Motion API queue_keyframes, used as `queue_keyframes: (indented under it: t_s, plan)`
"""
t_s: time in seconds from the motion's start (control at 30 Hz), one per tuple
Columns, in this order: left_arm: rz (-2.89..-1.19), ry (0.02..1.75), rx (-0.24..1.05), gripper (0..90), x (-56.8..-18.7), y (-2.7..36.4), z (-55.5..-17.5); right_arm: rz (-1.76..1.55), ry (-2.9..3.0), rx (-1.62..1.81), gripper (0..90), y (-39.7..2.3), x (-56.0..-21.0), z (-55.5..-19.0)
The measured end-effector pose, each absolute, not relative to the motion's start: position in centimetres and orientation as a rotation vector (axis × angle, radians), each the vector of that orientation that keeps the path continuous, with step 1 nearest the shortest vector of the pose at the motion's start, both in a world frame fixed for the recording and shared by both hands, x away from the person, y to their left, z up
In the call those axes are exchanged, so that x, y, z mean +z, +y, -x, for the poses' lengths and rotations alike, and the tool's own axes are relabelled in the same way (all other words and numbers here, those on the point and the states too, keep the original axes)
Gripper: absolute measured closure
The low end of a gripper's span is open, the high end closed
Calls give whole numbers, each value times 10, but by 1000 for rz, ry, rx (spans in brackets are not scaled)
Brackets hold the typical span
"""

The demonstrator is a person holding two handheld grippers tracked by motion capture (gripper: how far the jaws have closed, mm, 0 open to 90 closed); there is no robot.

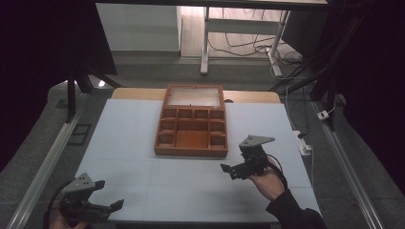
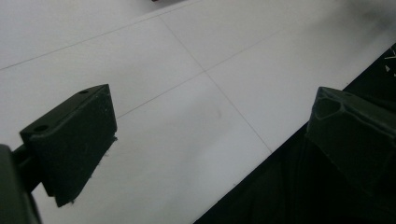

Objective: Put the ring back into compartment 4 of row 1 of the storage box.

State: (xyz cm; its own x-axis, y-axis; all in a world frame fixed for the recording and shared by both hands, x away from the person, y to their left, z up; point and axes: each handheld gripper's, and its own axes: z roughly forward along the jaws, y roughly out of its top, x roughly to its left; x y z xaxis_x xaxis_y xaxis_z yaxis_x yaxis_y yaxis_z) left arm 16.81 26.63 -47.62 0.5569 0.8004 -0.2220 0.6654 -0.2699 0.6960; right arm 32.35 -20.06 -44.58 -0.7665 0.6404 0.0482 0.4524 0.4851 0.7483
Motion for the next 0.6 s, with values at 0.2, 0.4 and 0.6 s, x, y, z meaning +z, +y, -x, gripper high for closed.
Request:
queue_keyframes:
  t_s: [0.2, 0.4, 0.6]
  plan:
    - [-2012, 1174, 218, 16, -476, 267, -168, -949, 2495, 1170, 0, -210, -447, -314]
    - [-2010, 1174, 214, 15, -476, 267, -168, -958, 2486, 1178, 0, -218, -446, -304]
    - [-2009, 1174, 214, 15, -476, 267, -168, -979, 2467, 1182, 0, -229, -445, -294]
